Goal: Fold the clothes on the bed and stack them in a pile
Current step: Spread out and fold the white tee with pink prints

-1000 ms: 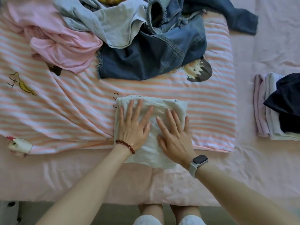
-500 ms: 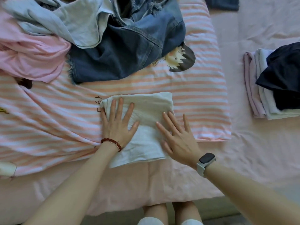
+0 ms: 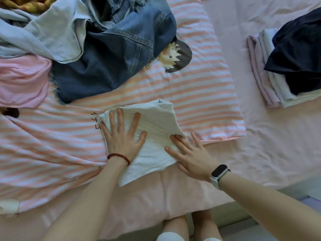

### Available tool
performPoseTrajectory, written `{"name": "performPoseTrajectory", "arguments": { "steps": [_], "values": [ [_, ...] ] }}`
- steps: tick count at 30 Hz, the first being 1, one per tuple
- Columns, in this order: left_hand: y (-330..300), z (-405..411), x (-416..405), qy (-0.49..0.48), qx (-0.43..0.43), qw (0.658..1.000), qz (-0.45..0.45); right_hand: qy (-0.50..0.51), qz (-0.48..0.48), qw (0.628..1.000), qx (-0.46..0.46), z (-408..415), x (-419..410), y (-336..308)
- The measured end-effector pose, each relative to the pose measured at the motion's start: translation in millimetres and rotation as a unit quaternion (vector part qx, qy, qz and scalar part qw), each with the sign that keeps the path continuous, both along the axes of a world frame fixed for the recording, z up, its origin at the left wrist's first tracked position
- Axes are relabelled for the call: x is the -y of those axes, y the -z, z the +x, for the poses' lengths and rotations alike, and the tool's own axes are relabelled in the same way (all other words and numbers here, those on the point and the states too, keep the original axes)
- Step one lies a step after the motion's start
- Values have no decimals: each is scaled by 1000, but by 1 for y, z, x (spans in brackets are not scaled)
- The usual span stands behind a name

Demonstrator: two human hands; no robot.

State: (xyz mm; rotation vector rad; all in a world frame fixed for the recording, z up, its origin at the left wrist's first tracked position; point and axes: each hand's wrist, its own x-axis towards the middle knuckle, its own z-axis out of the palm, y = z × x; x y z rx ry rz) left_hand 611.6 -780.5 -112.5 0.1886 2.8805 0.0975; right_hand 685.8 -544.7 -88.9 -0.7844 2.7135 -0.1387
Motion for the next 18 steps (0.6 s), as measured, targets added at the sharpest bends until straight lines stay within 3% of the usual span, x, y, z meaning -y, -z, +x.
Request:
{"name": "performPoseTrajectory", "arguments": {
  "steps": [6,13,18],
  "values": [
    [-14,28,-5,-32,-120,991,49,90,-171,977,-94,-32,36,-29],
    [6,45,-9,-11,-78,997,17,129,-4,990,-56,-84,46,11],
    [14,35,-6,-12,-51,998,45,132,0,991,-18,-92,33,31]
  ]
}}
